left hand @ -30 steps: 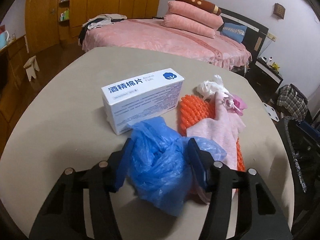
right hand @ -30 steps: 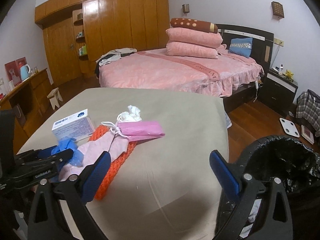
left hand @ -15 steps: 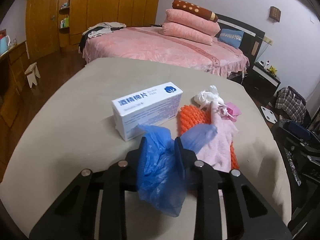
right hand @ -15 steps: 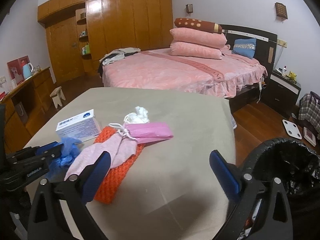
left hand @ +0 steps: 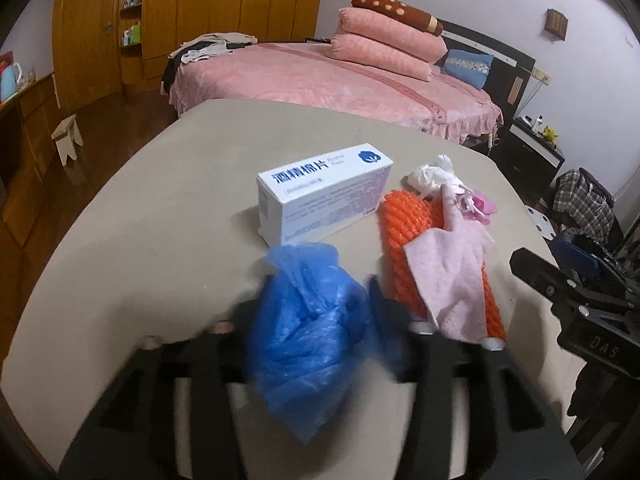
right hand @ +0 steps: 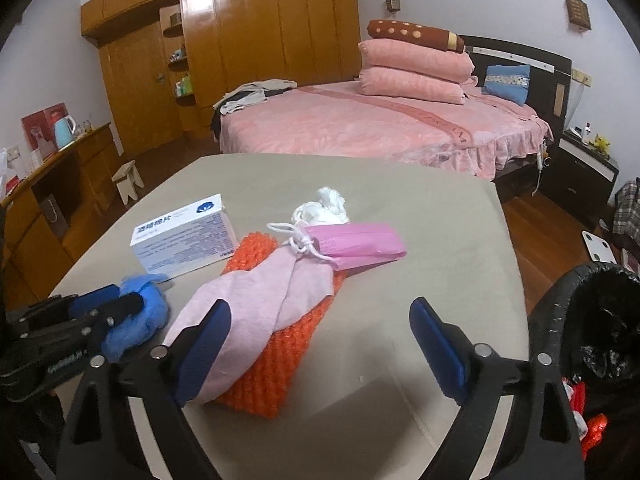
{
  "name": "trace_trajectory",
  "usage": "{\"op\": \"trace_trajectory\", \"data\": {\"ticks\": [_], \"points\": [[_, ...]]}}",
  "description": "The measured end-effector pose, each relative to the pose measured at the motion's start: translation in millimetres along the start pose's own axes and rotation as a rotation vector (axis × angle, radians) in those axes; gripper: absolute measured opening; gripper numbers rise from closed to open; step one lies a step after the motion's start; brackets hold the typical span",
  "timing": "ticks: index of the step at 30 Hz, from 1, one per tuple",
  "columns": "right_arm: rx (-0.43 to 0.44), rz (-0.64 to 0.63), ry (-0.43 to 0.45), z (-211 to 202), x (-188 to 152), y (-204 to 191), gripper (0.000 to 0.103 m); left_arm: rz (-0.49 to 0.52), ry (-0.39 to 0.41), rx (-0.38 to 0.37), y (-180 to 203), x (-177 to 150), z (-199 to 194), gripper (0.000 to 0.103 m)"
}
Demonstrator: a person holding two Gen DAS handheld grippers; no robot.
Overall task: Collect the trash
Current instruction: 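Grasp the blue plastic bag with the left gripper while the right gripper grasps the pink cloth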
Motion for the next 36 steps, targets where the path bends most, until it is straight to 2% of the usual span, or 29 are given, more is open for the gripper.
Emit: {"op": "trace_trajectory", "data": {"ticks": [4, 7, 9, 10, 16, 23, 28, 31, 33, 36], "points": [[-0.020, 0.005, -0.003, -2, -1, 10, 0.089, 0.020, -0.025, 0.008, 5, -6, 8, 0.071], [-0.025, 0.008, -0.006, -1, -2, 12, 0.089, 0.012, -0.050, 0.017, 3, -7, 13, 0.072], [-0.020, 0.008, -0.007, 0, -1, 11, 0.089, 0.003, -0.057, 0.014, 1, -8, 15, 0.067], [-0.018, 0.006, -0.007, 0, 0, 9, 0.089, -0.004, -0.056, 0.017, -1, -8, 15, 0.049], [0.008, -0.014, -0.009, 3, 1, -6, 0.087, -0.031, -0.032, 0.010, -7, -8, 9, 0.034], [0.059, -0.055, -0.022, 12, 2, -34, 0.079, -0.060, 0.025, 0.035, -22, 0, -13, 0.031], [0.056, -0.061, -0.049, 29, 5, -44, 0.074, -0.046, 0.057, 0.051, -27, 7, -23, 0.031], [0.048, -0.072, -0.084, 41, 6, -47, 0.059, -0.032, 0.072, 0.058, -26, 11, -27, 0.031], [0.064, -0.070, -0.119, 48, 4, -47, 0.039, -0.024, 0.077, 0.061, -26, 12, -28, 0.031], [0.099, -0.070, -0.121, 46, 2, -48, 0.018, -0.019, 0.080, 0.064, -26, 14, -28, 0.031]]}}
Point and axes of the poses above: each gripper's, at about its wrist camera, not at the fingertips, and z roughly the way its jaws point, y to its right, x to its top, the point moved 5 cm from there along z, roughly the way its jaws point, and after that the axes turned 9 degrees about -y, right-handed, at the moved point
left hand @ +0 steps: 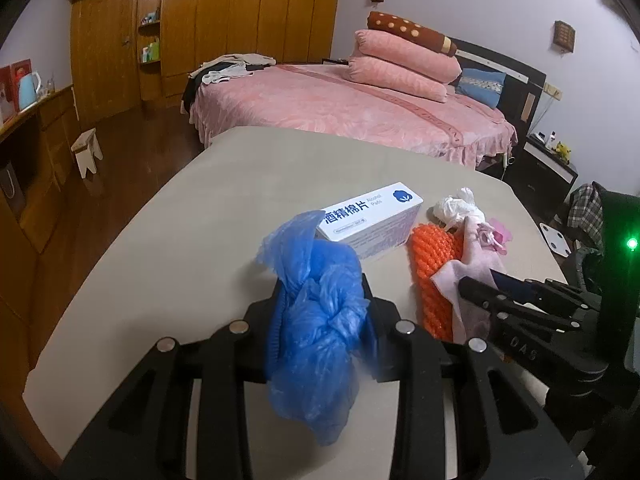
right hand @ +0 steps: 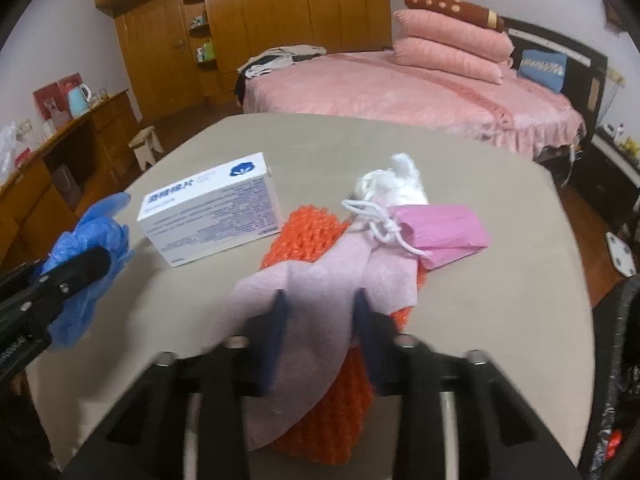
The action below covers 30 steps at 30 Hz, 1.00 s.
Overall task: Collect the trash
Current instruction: 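Grasp the blue plastic bag with the left gripper while the right gripper grasps the pink cloth, then carry the blue bag and pink cloth over the bin and open both grippers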
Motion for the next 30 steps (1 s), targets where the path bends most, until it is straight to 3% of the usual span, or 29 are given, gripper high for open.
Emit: {"op": "trace_trajectory", "data": {"ticks": [3, 16, 30], "points": [[0.021, -0.006, 0.017, -10, 1, -1, 0.011, 0.000, -0.002, 0.000, 0, 1, 0, 0.031], [0.102, -0.038, 0.124, -74, 18, -3, 0.010, 0.045, 0.069, -0.015, 22, 11, -31, 0.032], [0.043, -0.016, 0.241, -146, 20, 28, 0.010, 0.089, 0.104, -0.089, 67, 21, -61, 0.032]]}}
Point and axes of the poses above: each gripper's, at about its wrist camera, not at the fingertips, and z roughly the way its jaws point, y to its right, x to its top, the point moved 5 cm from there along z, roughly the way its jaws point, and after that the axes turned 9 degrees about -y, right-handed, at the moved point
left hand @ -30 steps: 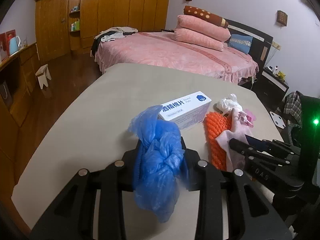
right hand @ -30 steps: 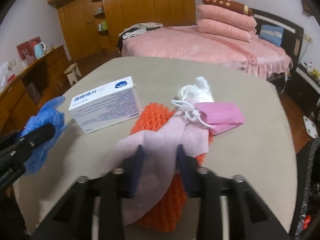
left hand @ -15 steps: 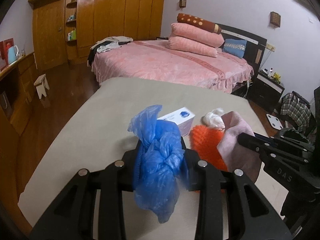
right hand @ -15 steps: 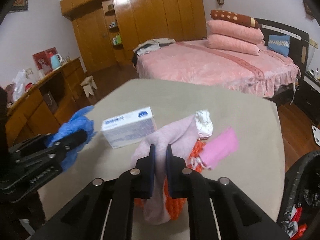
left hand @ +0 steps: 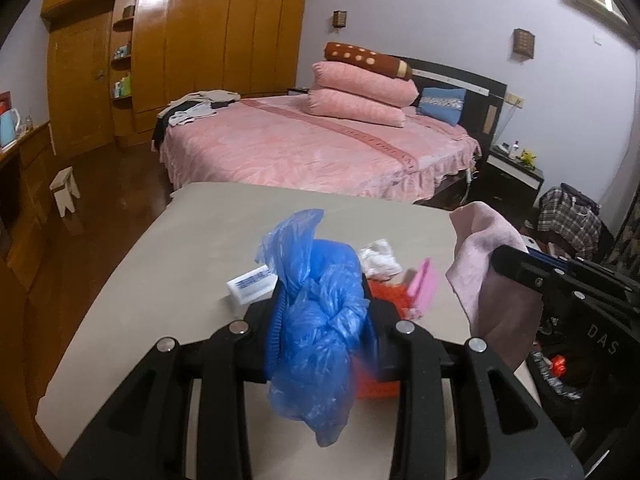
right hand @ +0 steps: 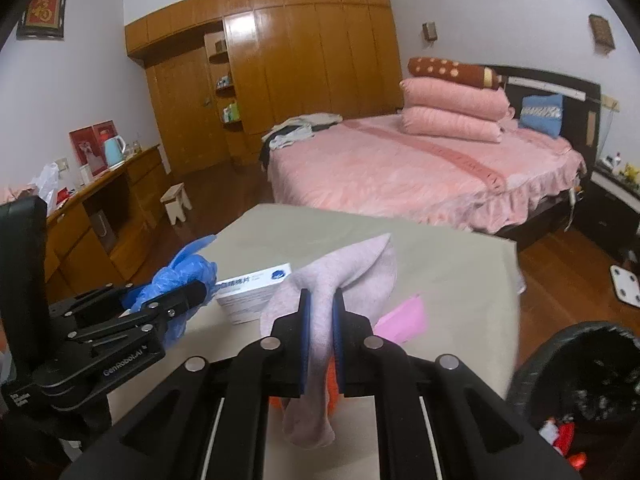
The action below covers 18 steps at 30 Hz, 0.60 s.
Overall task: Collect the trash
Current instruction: 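Carry the blue bag and pink cloth over the bin and open both grippers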
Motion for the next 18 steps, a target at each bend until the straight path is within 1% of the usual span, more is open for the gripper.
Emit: {"op": "trace_trajectory", "data": {"ticks": [10, 18], "points": [[-0.091, 0.046, 0.057, -45, 1, 37, 0.010, 0.062, 0.026, -0.079, 57, 9, -10, 0.032], [-0.174, 0.098, 0.078, -79, -15, 76, 0.010, 0.125, 0.036, -0.158, 109, 8, -15, 0.032]]}}
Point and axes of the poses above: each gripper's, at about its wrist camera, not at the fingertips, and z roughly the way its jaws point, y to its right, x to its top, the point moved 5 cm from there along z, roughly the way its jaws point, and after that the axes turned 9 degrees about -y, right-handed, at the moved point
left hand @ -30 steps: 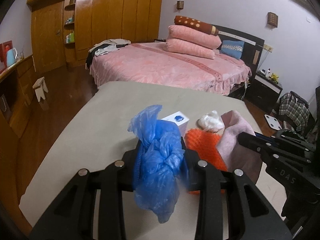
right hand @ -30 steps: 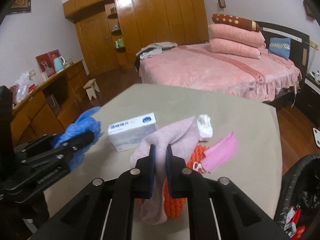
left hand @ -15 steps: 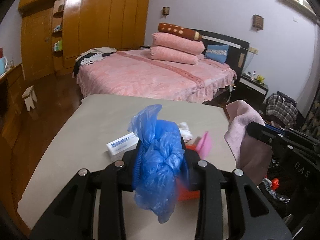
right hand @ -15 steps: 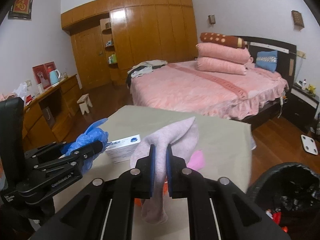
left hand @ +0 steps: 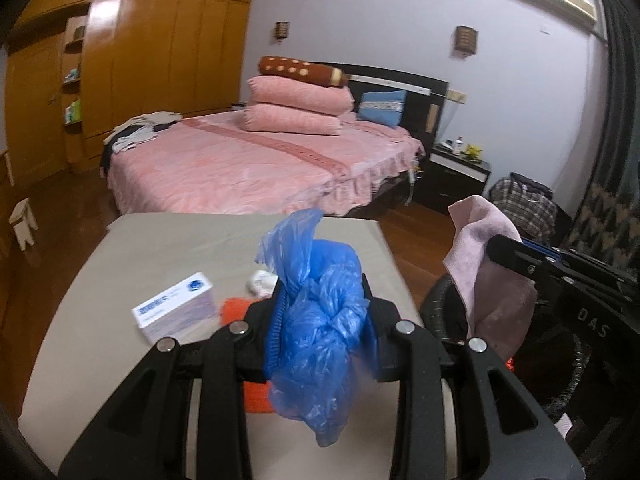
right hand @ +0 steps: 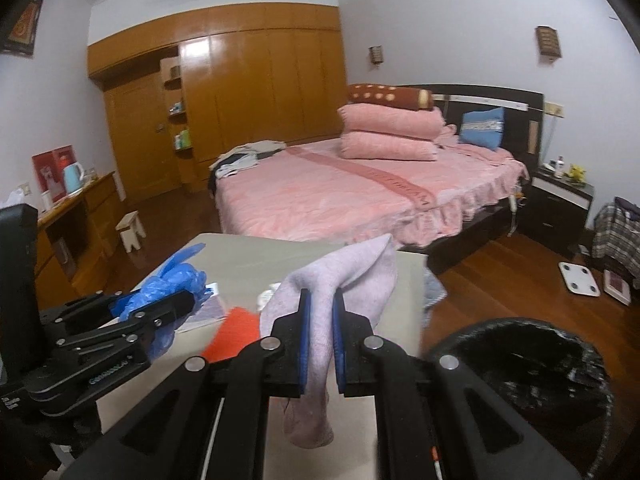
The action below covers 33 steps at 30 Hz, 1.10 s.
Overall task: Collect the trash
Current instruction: 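Carry the blue bag and pink cloth over the bin and open both grippers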
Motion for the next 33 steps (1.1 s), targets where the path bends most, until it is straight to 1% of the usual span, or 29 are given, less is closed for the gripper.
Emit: {"op": "trace_trajectory", "data": {"ticks": [9, 18, 27, 32, 33], "points": [[-0.104, 0.058, 0.016, -28, -11, 55, 0.010, 0.077, 0.006, -0.102, 64, 3, 7, 0.032], [-0.203, 0.112, 0.021, -47, -24, 109, 0.010, 0.136, -0.013, -0.192, 116, 5, 29, 0.032], [-0.295, 0.175, -0.006, -56, -46, 159, 0.010, 0.198, -0.040, -0.274, 164, 2, 59, 0.032], [-0.328, 0.199, -0.025, -56, -56, 179, 0.010, 0.229, -0.055, -0.307, 189, 0, 74, 0.032], [-0.335, 0.204, -0.029, -57, -59, 182, 0.012, 0.234, -0.060, -0.315, 194, 0, 77, 0.033]]}}
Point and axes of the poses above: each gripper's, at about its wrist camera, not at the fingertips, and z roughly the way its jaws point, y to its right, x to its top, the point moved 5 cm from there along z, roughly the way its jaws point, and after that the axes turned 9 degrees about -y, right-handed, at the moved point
